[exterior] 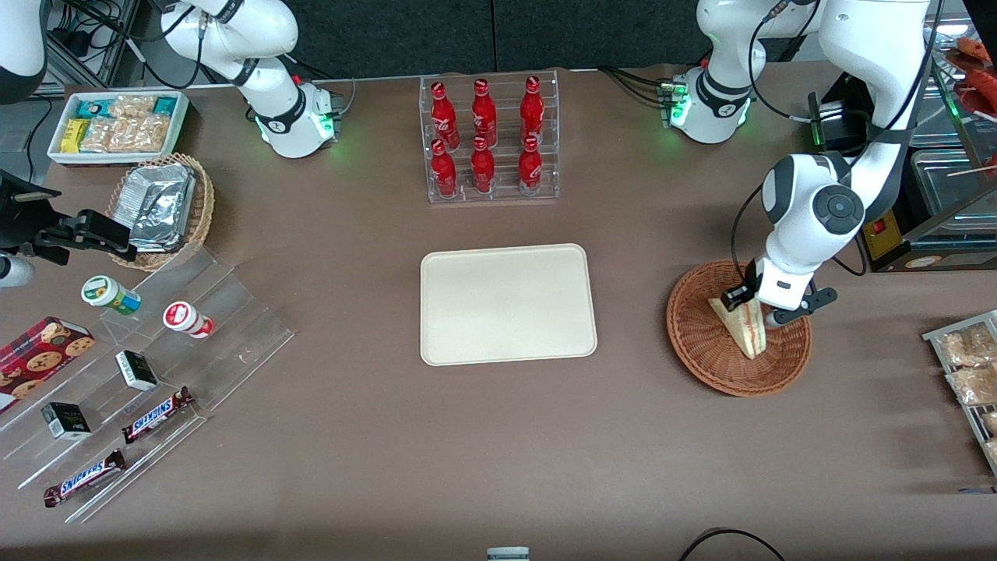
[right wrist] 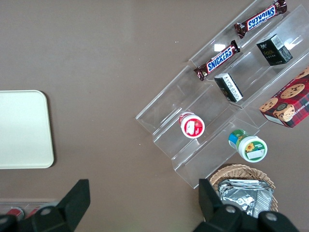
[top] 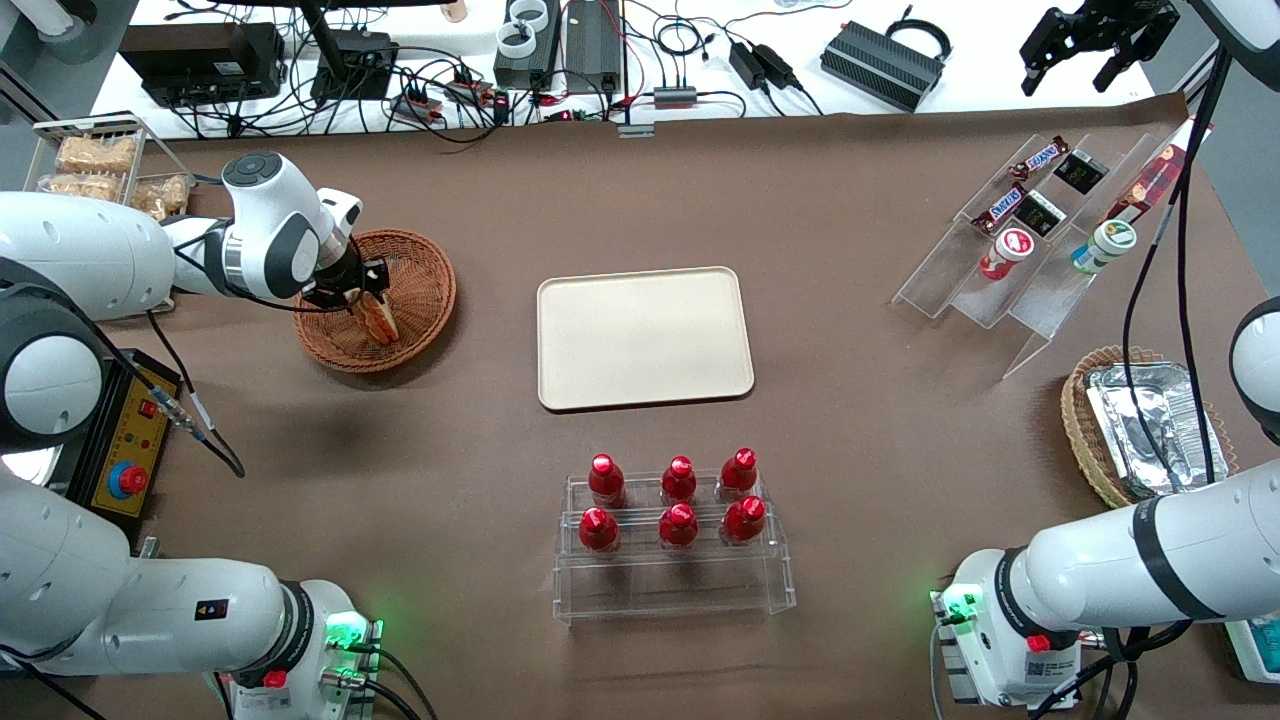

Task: Place sandwich from basket to tray
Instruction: 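Lift the sandwich and carry it over the white tray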

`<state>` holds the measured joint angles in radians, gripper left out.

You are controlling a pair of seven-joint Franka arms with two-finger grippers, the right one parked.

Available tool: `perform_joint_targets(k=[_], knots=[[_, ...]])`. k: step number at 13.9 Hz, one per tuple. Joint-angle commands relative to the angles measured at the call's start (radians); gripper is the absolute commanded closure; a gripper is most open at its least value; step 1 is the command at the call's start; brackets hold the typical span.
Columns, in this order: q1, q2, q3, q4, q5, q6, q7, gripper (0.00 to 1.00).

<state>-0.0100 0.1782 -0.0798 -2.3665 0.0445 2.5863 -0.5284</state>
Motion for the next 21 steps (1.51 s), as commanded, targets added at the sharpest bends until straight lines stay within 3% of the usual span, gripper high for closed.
perform_joint_targets(k=[1,5,11,16,19,21], knots=[[-0.007,-0.002,0.008,0.004,0.025,0.014,-0.016,1.0],[-0.008,-0.052,0.008,0.01,0.034,-0.029,-0.016,1.0],[-0.04,-0.123,-0.012,0.127,0.06,-0.3,-0.022,1.0],[-0.209,-0.121,-0.041,0.328,0.042,-0.596,-0.113,1.0],[-0.338,-0.063,-0.046,0.418,0.037,-0.643,-0.229,1.0],[-0.447,-0.034,-0.046,0.428,-0.021,-0.606,-0.257,1.0]])
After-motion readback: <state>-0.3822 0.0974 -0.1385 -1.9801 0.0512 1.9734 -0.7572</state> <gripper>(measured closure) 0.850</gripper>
